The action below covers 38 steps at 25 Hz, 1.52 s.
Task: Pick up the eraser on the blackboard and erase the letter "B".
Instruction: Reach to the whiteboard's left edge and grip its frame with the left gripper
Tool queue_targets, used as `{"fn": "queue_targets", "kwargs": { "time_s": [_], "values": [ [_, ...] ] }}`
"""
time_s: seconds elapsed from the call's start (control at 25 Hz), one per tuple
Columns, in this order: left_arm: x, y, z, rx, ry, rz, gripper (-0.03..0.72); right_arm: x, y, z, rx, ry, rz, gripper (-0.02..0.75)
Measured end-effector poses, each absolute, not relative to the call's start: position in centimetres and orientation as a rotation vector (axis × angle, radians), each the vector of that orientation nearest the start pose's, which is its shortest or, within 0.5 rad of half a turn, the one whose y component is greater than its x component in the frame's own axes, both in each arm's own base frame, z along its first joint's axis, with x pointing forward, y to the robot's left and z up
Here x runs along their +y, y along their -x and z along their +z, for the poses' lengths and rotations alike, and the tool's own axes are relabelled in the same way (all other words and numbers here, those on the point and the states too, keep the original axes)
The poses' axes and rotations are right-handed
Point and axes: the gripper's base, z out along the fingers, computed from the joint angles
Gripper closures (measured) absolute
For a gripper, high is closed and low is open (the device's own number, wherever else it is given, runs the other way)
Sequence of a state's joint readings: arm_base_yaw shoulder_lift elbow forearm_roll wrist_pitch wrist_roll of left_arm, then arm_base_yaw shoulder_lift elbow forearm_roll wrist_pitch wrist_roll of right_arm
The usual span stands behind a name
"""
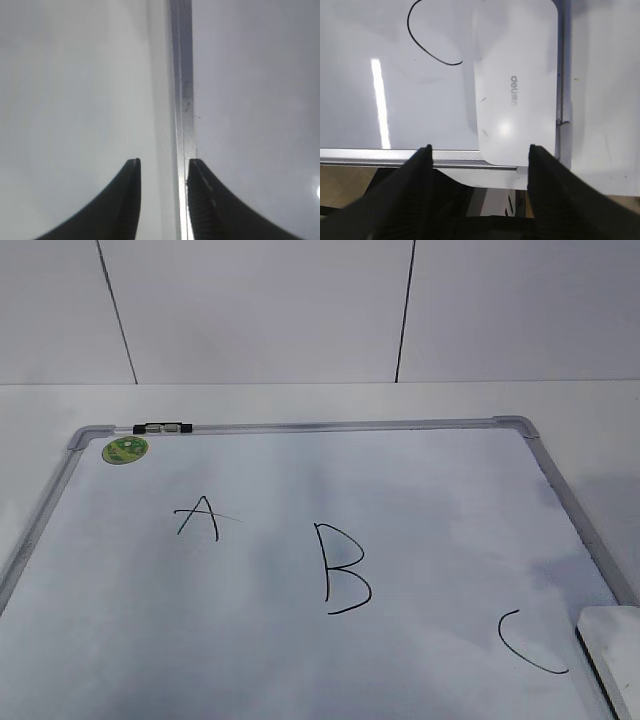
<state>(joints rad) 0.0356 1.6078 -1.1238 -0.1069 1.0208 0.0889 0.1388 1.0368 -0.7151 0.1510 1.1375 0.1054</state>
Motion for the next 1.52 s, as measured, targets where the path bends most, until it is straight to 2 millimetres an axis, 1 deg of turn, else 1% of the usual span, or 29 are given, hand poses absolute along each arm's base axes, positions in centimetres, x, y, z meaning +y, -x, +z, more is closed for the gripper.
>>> {"fn": "queue_targets", "kwargs": {
  "time_s": [0.24,0.52,0.68,1.04,1.2,1.4,1.52],
  "values": [
    [0.0,-31.8,20.9,3.016,-0.014,-0.176,0.449,3.4,-15.3,26.1,2.954,-0.025,0.248,0.288],
    [0.0,-33.1,19.3,2.972,-0.032,-0.178,0.449,3.4,-15.3,26.0,2.955,-0.024,0.248,0.288],
    [0.0,-33.5,18.2,2.983,-0.032,-0.179,0.449,3.4,-15.3,26.0,2.959,-0.024,0.248,0.288],
    [-1.1,-33.9,17.3,2.987,-0.088,-0.179,0.449,3.4,-15.3,26.0,2.959,-0.025,0.251,0.288],
    [-1.1,-34.0,17.1,2.98,-0.087,-0.176,0.45,3.4,-15.3,26.0,2.969,-0.024,0.25,0.288],
    [-1.2,-34.2,16.1,3.009,-0.089,-0.179,0.45,3.4,-15.2,26.0,2.978,-0.021,0.249,0.288],
    [-1.3,-34.3,15.9,3.014,-0.092,-0.179,0.459,3.4,-15.1,26.0,2.981,-0.02,0.249,0.288]
  ]
}}
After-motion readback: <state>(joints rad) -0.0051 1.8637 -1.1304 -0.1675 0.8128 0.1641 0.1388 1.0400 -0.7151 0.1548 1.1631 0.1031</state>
